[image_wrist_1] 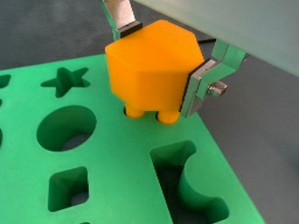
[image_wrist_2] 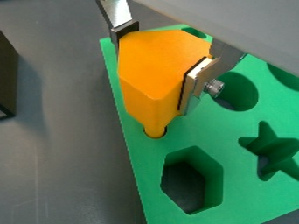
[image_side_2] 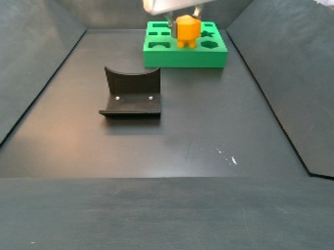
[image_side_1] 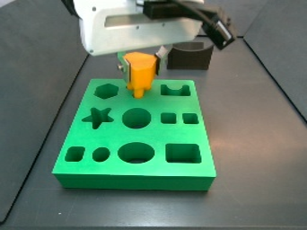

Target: Insert the 3 prong object.

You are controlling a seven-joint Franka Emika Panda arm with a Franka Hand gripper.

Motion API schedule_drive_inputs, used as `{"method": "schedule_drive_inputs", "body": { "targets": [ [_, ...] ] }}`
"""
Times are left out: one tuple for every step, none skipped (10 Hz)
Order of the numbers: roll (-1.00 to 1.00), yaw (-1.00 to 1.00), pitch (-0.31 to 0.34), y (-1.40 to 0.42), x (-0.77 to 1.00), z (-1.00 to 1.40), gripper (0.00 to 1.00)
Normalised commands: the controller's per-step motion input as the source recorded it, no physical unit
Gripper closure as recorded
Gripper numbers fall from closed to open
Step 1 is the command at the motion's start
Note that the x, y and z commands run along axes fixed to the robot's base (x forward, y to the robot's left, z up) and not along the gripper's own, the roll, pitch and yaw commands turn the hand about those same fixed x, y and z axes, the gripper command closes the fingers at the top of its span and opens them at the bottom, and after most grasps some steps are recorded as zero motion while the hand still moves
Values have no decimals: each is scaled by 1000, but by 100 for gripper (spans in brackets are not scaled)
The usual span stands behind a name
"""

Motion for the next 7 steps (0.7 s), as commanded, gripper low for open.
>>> {"method": "schedule_drive_inputs", "body": {
  "targets": [
    [94, -23, 0, 0, 0, -434, 100],
    [60, -20, 0, 0, 0, -380, 100],
    [24, -9, 0, 0, 0, -337, 100],
    [0, 0, -47, 0, 0, -391, 100],
    [0, 0, -114, 0, -26, -334, 100],
    [173, 0, -116, -63, -163, -274, 100],
    [266, 0, -47, -106, -123, -297, 100]
  ]
}}
